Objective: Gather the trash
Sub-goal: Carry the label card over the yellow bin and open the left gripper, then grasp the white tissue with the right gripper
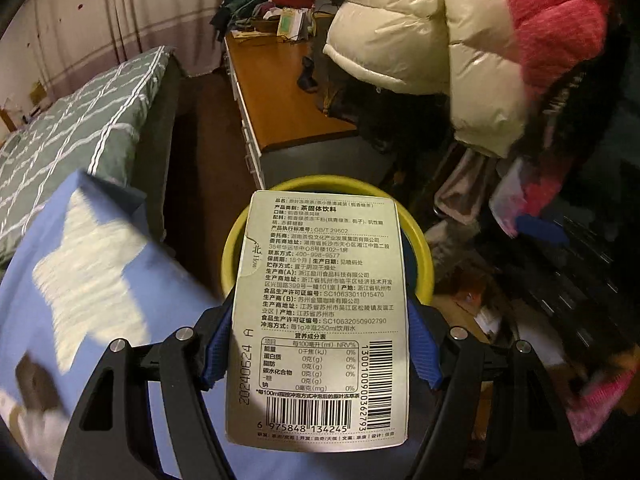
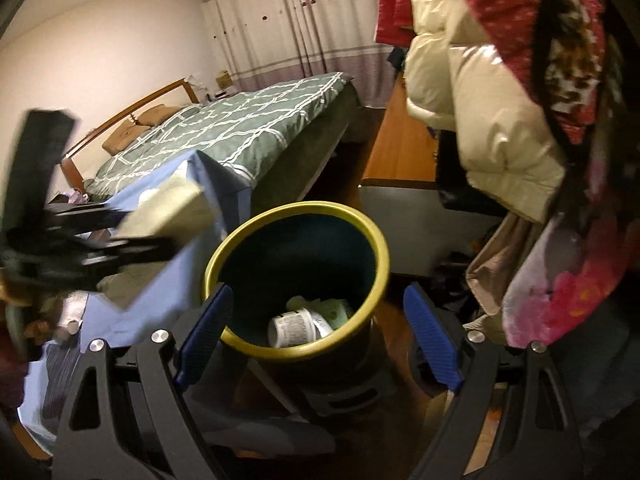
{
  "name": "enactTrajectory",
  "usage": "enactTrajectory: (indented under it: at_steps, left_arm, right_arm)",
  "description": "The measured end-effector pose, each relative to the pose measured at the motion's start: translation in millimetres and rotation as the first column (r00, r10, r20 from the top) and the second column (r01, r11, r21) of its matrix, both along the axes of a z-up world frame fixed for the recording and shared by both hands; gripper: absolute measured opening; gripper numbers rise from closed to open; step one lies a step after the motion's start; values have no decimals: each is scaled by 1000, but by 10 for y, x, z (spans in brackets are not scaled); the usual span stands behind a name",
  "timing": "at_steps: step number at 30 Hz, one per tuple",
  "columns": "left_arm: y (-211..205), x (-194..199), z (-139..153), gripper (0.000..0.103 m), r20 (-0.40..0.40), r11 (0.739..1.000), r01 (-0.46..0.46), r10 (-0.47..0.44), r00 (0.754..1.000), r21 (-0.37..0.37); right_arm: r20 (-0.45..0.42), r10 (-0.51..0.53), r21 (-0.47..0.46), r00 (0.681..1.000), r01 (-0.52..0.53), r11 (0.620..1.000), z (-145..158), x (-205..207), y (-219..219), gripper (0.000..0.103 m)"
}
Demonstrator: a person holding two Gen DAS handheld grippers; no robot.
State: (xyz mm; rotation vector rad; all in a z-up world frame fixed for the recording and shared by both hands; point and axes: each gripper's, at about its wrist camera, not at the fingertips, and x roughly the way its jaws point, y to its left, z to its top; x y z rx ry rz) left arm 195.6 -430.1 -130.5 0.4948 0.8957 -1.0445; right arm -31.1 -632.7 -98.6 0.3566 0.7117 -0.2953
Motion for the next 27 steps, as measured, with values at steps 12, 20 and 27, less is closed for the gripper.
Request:
enactTrajectory:
  at_steps: [12, 20, 27]
  left_arm:
    - [536, 105, 333, 94, 107, 970, -142, 165, 981, -196]
    - [2345, -27, 741, 98, 197, 846, -361, 460, 866, -393]
    - [3982, 6, 548, 98, 215, 629, -620, 762, 610, -469]
  right_arm:
    - [-8, 23, 12, 1000, -23, 1000, -47, 69, 75, 83]
    - [-41, 183, 14, 982, -183, 983, -104, 523, 673, 83]
    - [-85, 435, 0, 896, -437, 900, -175, 1044, 1746, 83]
